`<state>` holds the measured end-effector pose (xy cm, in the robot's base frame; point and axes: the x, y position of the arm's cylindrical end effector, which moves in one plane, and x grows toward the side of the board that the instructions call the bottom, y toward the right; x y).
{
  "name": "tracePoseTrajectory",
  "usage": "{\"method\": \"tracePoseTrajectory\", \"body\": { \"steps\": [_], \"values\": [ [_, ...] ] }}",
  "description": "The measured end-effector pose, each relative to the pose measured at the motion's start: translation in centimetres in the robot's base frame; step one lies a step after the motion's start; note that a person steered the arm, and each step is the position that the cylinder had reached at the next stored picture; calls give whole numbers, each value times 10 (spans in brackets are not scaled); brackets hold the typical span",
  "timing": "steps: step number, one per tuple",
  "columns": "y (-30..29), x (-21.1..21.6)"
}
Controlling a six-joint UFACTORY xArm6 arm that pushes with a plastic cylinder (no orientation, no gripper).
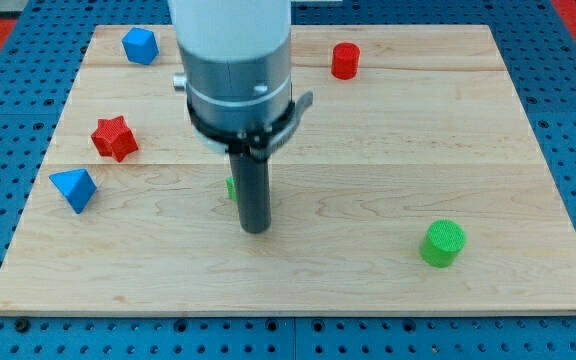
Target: Place the green circle horizontally right to the green star
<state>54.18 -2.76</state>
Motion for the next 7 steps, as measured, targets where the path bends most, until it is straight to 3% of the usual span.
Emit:
{"method": "tracePoseTrajectory", "body": {
  "steps": [2,3,6,7],
  "values": [
    [153,77],
    [195,59],
    [179,-26],
    [159,4]
  ]
}}
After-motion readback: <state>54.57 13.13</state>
